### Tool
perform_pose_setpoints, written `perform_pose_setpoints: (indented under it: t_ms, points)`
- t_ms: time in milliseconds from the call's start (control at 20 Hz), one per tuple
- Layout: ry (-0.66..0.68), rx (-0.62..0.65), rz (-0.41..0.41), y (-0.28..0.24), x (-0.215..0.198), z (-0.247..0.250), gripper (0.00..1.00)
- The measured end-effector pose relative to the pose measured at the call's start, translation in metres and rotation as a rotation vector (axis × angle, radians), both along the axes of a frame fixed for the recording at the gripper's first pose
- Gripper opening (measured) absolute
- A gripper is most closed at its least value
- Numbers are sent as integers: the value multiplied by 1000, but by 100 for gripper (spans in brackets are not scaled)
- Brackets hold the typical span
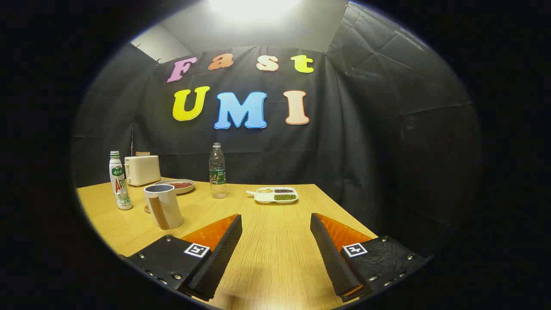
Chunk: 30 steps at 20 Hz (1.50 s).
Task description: Take the bottle from table, then pour the juice into the cup, finally place the bottle on the coaster
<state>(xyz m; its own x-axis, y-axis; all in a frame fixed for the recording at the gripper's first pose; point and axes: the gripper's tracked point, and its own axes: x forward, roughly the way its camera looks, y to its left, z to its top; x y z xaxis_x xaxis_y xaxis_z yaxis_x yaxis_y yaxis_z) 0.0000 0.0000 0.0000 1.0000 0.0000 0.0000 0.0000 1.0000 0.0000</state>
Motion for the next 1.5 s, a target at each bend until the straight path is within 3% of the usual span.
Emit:
perform_pose_setpoints:
  t_ms: [550, 700, 900, 1050, 1250, 1500]
  points:
    - [-11, 3, -5, 0, 2, 1, 96]
    - [-5, -6, -10, -1, 20, 2, 96]
    - [-6, -63, -32, 3, 74, 17, 97]
    - [-41, 8, -32, 22, 87, 38, 97]
    - [-67, 46, -147, 41, 64, 62, 97]
    - [-102, 31, -200, 105, 21, 88, 97]
